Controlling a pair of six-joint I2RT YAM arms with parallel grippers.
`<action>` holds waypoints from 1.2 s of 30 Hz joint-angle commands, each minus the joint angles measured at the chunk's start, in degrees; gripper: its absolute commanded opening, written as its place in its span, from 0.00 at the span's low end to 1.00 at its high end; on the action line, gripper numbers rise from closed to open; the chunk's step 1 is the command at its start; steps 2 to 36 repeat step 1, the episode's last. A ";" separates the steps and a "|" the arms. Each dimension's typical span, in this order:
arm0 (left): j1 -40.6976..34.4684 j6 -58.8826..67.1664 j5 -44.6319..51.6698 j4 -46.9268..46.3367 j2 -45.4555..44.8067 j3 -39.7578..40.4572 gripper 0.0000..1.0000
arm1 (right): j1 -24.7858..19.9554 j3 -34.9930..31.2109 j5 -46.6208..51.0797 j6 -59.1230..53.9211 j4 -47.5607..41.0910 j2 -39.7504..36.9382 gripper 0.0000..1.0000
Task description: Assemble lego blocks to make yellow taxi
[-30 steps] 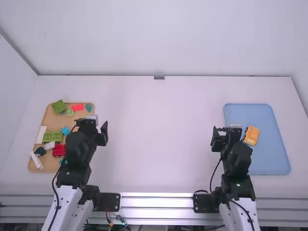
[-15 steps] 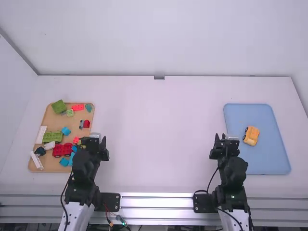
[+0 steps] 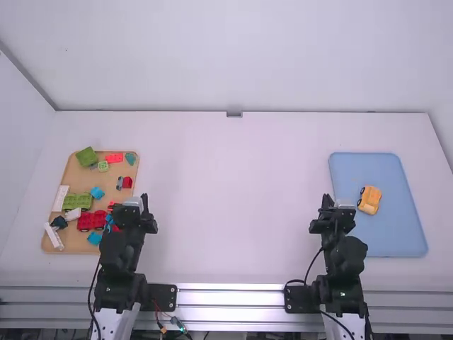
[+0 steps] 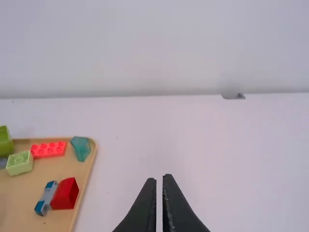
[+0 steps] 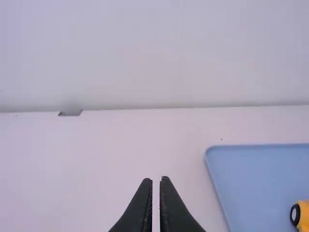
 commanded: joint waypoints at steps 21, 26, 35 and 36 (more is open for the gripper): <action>0.16 0.08 -0.27 -0.23 -0.56 -0.54 0.01 | 0.01 -0.62 0.16 0.14 -0.38 -0.47 0.01; 0.16 0.08 -0.27 -0.23 -0.56 -0.54 0.01 | 0.01 -0.62 0.16 0.14 -0.38 -0.47 0.01; 0.16 0.08 -0.27 -0.23 -0.56 -0.54 0.01 | 0.01 -0.62 0.16 0.14 -0.38 -0.47 0.01; 0.16 0.08 -0.27 -0.23 -0.56 -0.54 0.01 | 0.01 -0.62 0.16 0.14 -0.38 -0.47 0.01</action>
